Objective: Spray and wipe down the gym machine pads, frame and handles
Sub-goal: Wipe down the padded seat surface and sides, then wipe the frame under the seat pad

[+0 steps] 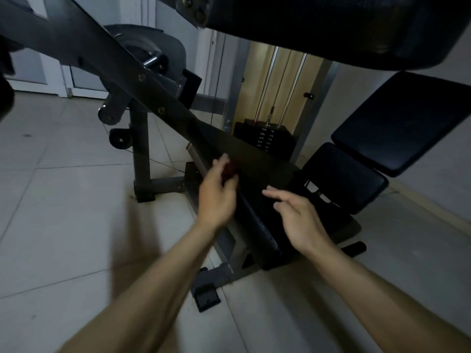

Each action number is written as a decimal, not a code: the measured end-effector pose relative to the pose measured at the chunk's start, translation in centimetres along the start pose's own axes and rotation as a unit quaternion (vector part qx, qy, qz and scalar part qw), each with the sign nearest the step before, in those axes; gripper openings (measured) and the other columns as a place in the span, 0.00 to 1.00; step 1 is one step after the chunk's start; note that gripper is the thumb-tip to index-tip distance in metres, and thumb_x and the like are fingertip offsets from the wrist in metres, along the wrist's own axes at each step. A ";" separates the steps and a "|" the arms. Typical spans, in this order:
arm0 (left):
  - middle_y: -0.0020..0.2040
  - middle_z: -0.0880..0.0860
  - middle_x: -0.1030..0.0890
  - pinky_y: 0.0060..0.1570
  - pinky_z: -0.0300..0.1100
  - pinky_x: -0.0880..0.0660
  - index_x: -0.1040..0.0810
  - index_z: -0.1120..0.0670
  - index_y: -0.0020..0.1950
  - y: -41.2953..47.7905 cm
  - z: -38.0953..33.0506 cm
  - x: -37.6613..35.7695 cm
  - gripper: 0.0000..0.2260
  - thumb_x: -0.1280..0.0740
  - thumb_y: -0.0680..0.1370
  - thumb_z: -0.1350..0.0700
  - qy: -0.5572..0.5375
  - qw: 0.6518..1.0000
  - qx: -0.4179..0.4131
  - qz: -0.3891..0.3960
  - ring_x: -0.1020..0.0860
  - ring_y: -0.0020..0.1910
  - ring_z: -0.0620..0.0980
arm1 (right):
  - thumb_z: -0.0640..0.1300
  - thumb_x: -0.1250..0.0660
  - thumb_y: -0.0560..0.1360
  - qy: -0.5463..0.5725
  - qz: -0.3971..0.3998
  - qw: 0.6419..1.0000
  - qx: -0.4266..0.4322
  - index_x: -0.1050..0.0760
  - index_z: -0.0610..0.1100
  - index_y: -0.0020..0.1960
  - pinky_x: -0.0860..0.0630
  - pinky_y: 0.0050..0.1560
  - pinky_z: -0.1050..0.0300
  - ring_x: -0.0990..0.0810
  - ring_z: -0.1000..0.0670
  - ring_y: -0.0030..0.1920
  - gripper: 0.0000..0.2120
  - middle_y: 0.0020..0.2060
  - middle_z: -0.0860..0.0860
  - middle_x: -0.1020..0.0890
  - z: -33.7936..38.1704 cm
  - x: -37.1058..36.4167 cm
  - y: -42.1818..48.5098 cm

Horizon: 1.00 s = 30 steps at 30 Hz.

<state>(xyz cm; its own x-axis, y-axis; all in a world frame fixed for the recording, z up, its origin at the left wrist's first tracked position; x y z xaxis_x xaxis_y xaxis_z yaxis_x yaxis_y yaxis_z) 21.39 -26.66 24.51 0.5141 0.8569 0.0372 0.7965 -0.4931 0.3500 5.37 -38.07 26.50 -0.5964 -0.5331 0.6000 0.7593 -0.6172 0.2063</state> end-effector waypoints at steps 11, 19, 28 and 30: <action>0.80 0.46 0.36 0.81 0.50 0.44 0.32 0.49 0.79 -8.9 -2.9 -1.1 0.22 0.38 0.84 0.61 -0.006 0.999 -0.031 0.015 0.43 0.81 0.42 | 0.41 0.44 0.80 0.086 -0.291 0.947 -0.104 0.19 0.52 0.46 0.30 0.47 0.59 0.22 0.57 0.49 0.16 0.43 0.55 0.18 -1.5 2.6 -4.2; 0.78 0.47 0.31 0.80 0.47 0.43 0.30 0.55 0.77 -17.3 -5.9 -3.3 0.27 0.36 0.80 0.72 0.034 0.985 -0.145 0.085 0.43 0.81 0.45 | 0.37 0.42 0.77 0.202 -0.291 0.927 -0.126 0.17 0.50 0.45 0.25 0.54 0.54 0.20 0.52 0.46 0.16 0.40 0.50 0.15 -2.2 2.6 -4.1; 0.62 0.47 0.20 0.63 0.50 0.23 0.28 0.49 0.73 -10.8 -14.8 -11.5 0.17 0.37 0.84 0.56 0.104 0.962 -0.136 0.211 0.21 0.62 0.44 | 0.50 0.42 0.80 0.539 -0.163 0.798 -0.214 0.18 0.46 0.51 0.30 0.66 0.47 0.21 0.42 0.56 0.14 0.45 0.48 0.14 -4.0 8.1 -6.0; 0.62 0.49 0.19 0.64 0.50 0.23 0.29 0.50 0.74 -10.6 -16.2 -15.3 0.17 0.38 0.85 0.54 0.079 0.963 -0.097 0.240 0.21 0.62 0.46 | 0.55 0.42 0.81 0.558 -0.160 0.787 -0.207 0.18 0.47 0.58 0.30 0.70 0.45 0.20 0.41 0.62 0.19 0.55 0.46 0.14 -5.1 10.9 -7.4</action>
<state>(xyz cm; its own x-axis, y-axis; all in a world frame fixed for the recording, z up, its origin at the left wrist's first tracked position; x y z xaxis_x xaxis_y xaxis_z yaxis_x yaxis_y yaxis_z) -0.12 -32.13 35.39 0.7415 0.5569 0.3742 0.3967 -0.8137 0.4249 -8.14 -42.27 27.54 -0.7728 -0.3456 -0.5322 0.5111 -0.8361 -0.1992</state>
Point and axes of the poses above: each hand's wrist, its own y-axis towards the middle knuckle, its own x-axis out of the back of the hand, z = x × y, the point moved 7 cm from there along y, towards the middle knuckle
